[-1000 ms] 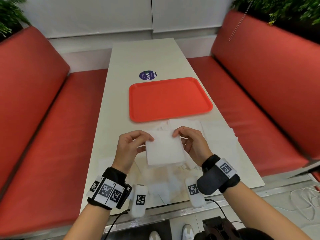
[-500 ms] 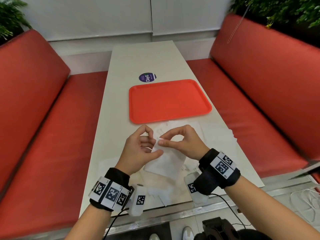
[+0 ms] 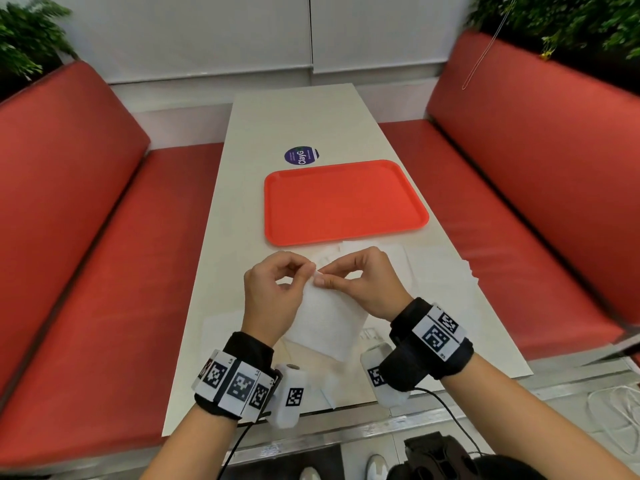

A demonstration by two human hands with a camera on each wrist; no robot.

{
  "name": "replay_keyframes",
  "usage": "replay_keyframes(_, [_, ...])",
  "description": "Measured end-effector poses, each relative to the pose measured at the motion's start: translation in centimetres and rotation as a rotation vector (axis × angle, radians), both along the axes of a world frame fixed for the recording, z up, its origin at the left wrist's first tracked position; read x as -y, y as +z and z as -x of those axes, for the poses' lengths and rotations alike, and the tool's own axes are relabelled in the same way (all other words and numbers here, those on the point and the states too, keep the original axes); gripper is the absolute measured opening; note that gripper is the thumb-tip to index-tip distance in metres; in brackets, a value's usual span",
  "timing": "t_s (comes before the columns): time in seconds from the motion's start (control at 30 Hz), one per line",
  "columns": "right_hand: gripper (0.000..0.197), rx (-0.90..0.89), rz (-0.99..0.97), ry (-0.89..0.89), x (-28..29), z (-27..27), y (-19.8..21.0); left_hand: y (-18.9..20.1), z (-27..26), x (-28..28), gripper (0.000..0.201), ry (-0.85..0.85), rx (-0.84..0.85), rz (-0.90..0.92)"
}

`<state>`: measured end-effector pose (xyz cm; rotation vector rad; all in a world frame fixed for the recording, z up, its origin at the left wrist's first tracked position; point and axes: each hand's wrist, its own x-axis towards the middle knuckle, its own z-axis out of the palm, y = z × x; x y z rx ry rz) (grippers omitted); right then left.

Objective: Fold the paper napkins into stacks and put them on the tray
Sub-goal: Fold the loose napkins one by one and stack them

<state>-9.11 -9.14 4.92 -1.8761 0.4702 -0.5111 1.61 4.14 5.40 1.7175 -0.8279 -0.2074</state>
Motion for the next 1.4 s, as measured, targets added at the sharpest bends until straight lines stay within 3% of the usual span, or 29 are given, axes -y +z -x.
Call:
replay_keyframes(0.23, [0.013, -0.017, -0.118, 0.050, 1.1, 1.0, -0.7, -0.4, -2.4, -2.7, 0.008, 0.159, -0.037, 0.024])
replay_keyframes(0.4, [0.018, 0.036, -0.323, -0.070, 1.6, 0.7, -0.8, -1.4, -3.0, -4.6, 0.009, 0.236, -0.057, 0.037])
replay_keyframes(0.53, [0.031, -0.058, -0.464, 0.098, -2.1, -0.6, -1.6, -3.1, -3.5, -6.0, 0.014, 0.251, -0.114, 0.030])
replay_keyframes(0.63, [0.039, -0.138, -0.496, 0.182, -4.6, -1.3, -3.9, -5.8, -2.8, -7.7, 0.014, 0.270, -0.223, -0.012])
replay_keyframes(0.77, [0.037, -0.224, -0.452, 0.097, -6.3, -2.7, -7.5, -8.1, -1.8, -10.7, 0.005, 0.186, -0.500, -0.090])
replay_keyframes(0.8, [0.038, -0.229, -0.433, 0.077, -6.5, -3.1, -8.0, -8.3, -1.9, -11.2, 0.017, 0.156, -0.502, -0.115])
replay_keyframes(0.87, [0.037, -0.215, -0.406, 0.052, -6.8, -4.3, -8.7, -8.4, -2.8, -12.0, 0.034, 0.118, -0.446, -0.155])
replay_keyframes(1.0, [0.013, -0.211, -0.304, 0.032, -7.6, -6.8, -8.8, -8.6, -5.8, -12.8, 0.020, 0.185, -0.231, -0.243])
replay_keyframes(1.17, [0.019, -0.271, -0.144, 0.005, -9.1, -10.2, -9.2, -9.5, -8.6, -13.2, 0.019, 0.251, -0.061, -0.299])
replay_keyframes(1.4, [0.022, -0.413, -0.011, -0.013, -10.1, -11.6, -10.9, -12.1, -9.9, -12.7, 0.020, 0.213, -0.001, -0.443])
